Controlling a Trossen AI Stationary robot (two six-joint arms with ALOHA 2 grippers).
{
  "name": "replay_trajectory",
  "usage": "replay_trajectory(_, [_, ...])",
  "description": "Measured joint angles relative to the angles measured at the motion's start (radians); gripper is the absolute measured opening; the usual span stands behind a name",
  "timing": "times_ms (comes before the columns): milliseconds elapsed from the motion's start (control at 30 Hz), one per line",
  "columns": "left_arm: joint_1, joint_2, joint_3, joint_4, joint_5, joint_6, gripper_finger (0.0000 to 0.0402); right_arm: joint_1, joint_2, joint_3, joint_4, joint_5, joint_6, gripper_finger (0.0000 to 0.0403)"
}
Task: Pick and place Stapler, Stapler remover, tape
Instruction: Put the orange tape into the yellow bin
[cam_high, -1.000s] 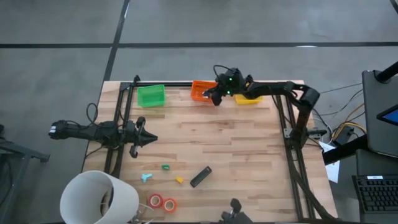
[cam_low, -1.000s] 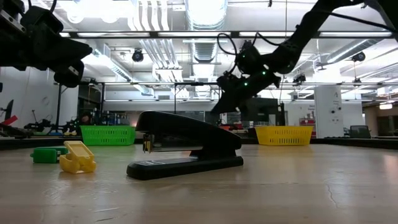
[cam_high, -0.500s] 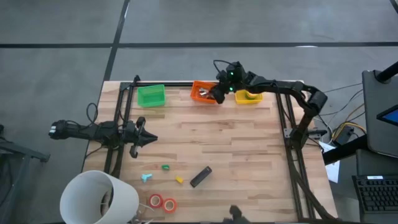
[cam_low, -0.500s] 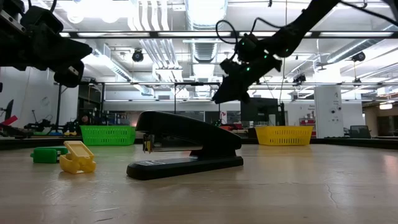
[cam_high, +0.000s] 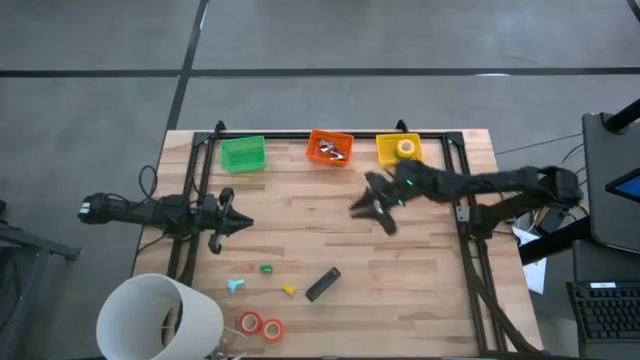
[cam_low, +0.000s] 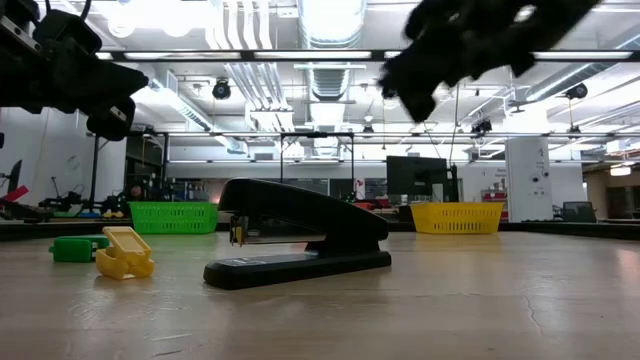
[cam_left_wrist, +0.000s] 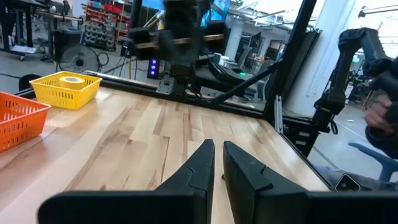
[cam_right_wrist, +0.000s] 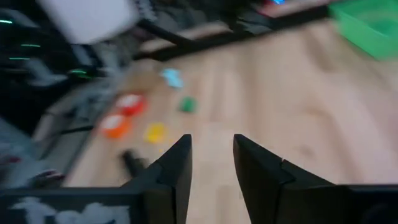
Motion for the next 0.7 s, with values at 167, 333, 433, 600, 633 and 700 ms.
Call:
replay_trajectory(167, [0.000,0.000,0.000,0.000,0.000,0.000,0.0037,0.155,-0.155,-0.191,0.240,0.015,0.045,0.0091])
replay_trajectory(333, [0.000,0.000,0.000,0.000,0.000,0.000,0.0037,0.247,-0.276,-0.285,0.296,0.034,0.054,0.0076])
replay_trajectory(433, [0.000,0.000,0.000,0.000,0.000,0.000,0.0037,0.288,-0.320,-0.325,0.293,0.029,0.125,0.0073])
replay_trajectory(600, [0.000,0.000,0.000,0.000,0.000,0.000,0.0037,0.356,-0.358,-0.366,0.293,0.033,0.137,0.0075])
replay_trajectory(633, [0.000,0.000,0.000,0.001,0.000,0.004,0.0037,0.369,-0.363,-0.370,0.294,0.029,0.127,0.0074])
replay_trajectory(700, [0.000,0.000,0.000,0.005,-0.002,0.018,0.0037,0.387,-0.369,-0.377,0.296,0.032,0.106,0.0072])
